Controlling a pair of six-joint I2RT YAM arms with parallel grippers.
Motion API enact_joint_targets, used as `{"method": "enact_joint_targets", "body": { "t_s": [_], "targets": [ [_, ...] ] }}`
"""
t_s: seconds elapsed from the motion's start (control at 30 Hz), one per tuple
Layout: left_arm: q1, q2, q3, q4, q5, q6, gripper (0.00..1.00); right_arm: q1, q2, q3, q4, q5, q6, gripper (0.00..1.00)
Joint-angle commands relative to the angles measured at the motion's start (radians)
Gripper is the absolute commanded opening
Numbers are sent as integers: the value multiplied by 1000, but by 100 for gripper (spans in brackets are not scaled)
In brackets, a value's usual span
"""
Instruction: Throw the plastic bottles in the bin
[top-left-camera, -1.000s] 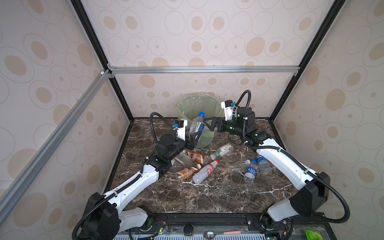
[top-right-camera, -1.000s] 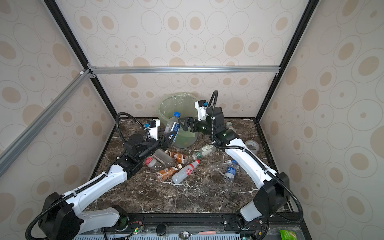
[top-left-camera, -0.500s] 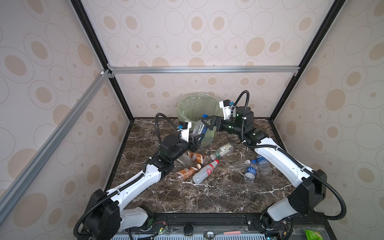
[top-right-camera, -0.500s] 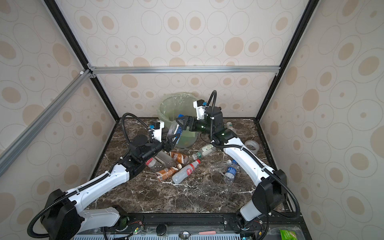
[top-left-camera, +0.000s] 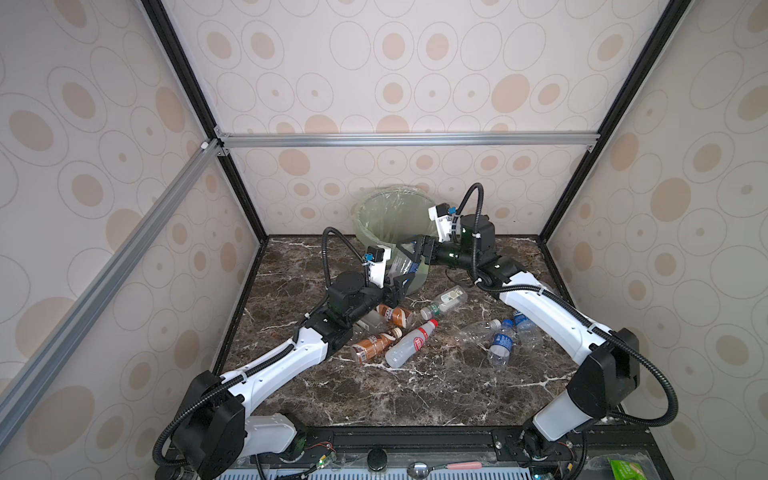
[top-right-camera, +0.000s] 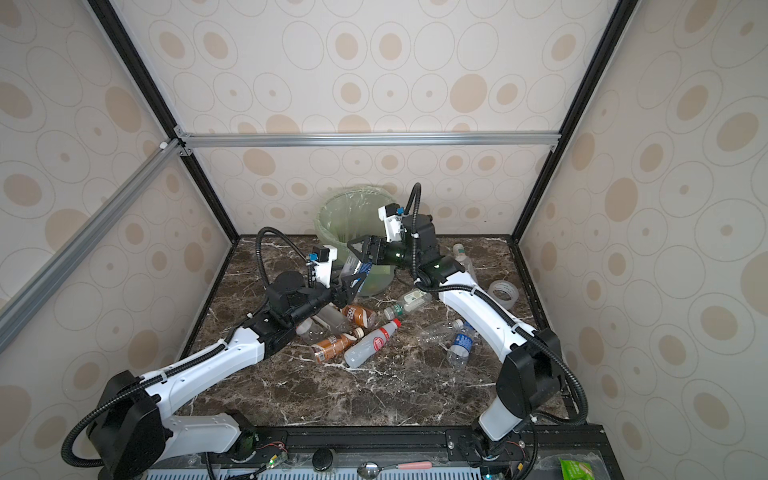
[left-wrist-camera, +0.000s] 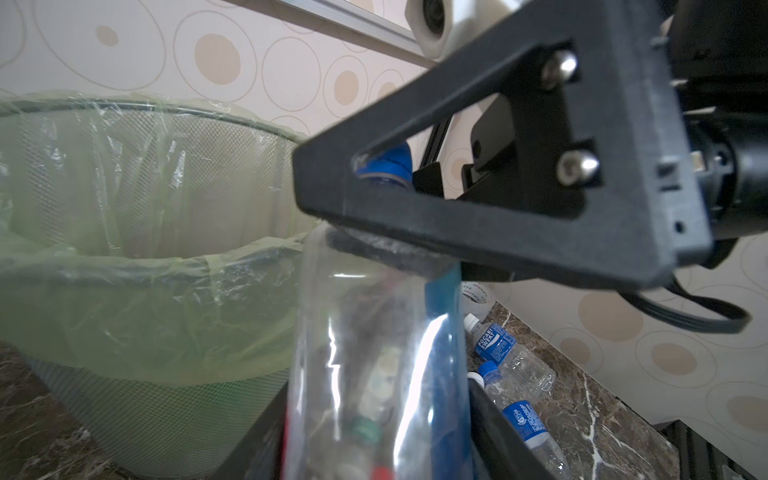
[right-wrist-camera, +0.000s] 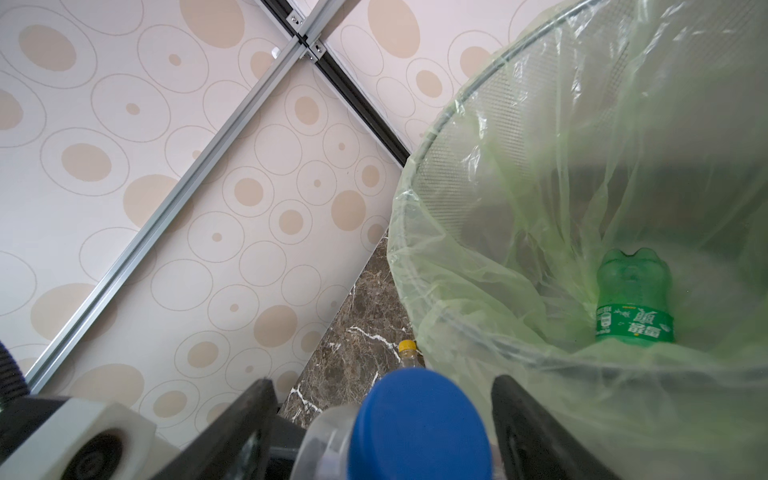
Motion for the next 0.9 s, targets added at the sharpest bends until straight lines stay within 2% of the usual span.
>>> {"method": "enact_joint_targets", "body": {
  "t_s": [0.0,0.27,0.4,0.5,0.87],
  "targets": [
    [-8,-31,52,-6,-48,51,58,16,11,41,-10,-10,-14,79],
    [-7,-47,53,-26,-127,74,60,25,34,58,-18,-33,-12,71],
    [-7,-48,52,-26,-138,75,60,34,56,94,-71,-44,-40,71],
    [-3,-39,55,-34,-148,71,60,42,80,139,-156,-6,-86,67],
    [4,-24,64,-46,-145,45,64,42,49,109,-150,59,-116,78]
  ]
}}
